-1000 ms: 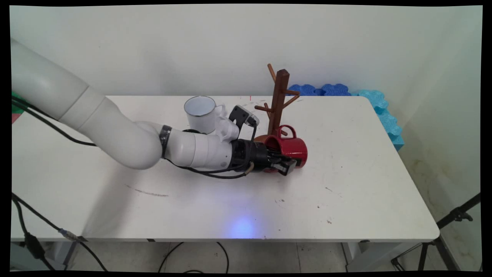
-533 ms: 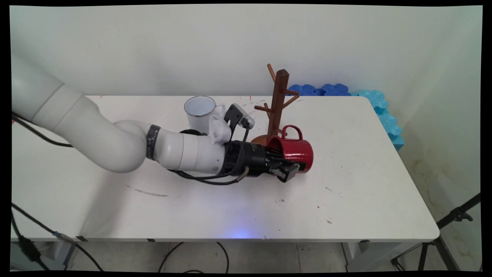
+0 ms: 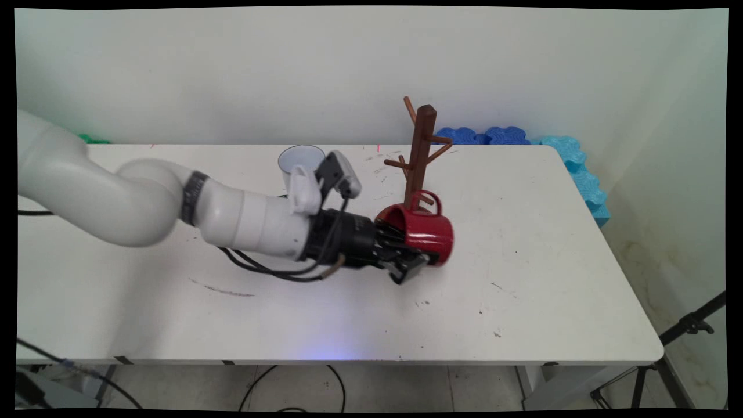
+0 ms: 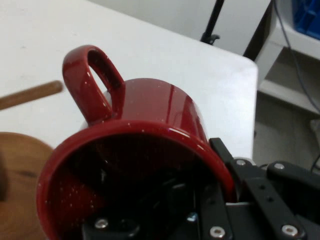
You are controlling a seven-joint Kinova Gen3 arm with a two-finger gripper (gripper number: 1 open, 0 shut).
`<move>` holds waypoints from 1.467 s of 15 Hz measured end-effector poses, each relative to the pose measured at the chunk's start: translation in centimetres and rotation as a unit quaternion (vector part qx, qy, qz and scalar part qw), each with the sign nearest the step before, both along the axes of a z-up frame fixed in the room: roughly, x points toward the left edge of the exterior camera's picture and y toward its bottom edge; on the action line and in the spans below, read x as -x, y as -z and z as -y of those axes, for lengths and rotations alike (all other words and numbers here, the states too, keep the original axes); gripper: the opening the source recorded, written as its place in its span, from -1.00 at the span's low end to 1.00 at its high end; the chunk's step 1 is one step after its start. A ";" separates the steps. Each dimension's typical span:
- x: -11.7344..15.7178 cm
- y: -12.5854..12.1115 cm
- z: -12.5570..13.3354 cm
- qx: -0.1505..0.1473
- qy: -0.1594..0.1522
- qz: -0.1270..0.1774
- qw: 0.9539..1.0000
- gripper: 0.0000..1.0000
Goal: Place the picked object on the table
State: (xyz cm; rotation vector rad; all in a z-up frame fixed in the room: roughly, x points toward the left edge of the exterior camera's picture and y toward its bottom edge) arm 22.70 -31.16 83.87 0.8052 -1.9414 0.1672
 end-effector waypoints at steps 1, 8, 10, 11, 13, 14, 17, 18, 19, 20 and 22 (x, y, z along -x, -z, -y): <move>-0.7 -0.7 0.0 0.003 0.001 0.011 1.000 -1.00; -4.4 -3.2 -0.2 0.004 0.004 0.066 0.998 -1.00; -4.9 -3.8 -0.7 0.005 0.020 0.078 0.997 -1.00; -5.2 -4.3 -0.9 0.006 0.030 0.085 0.996 -1.00; -6.1 -5.3 -1.4 0.008 0.053 0.103 0.993 -1.00; -6.6 -5.9 -1.6 0.009 0.062 0.111 0.992 -1.00; -8.1 -8.0 -2.0 0.015 0.092 0.144 0.985 -1.00; -8.6 -8.8 -2.1 0.017 0.102 0.157 0.982 -1.00; -9.2 -9.7 -2.2 0.020 0.111 0.171 0.979 -1.00; -9.7 -10.5 -2.2 0.021 0.119 0.184 0.975 -1.00; -10.7 -11.7 -2.2 0.021 0.130 0.206 0.970 -1.00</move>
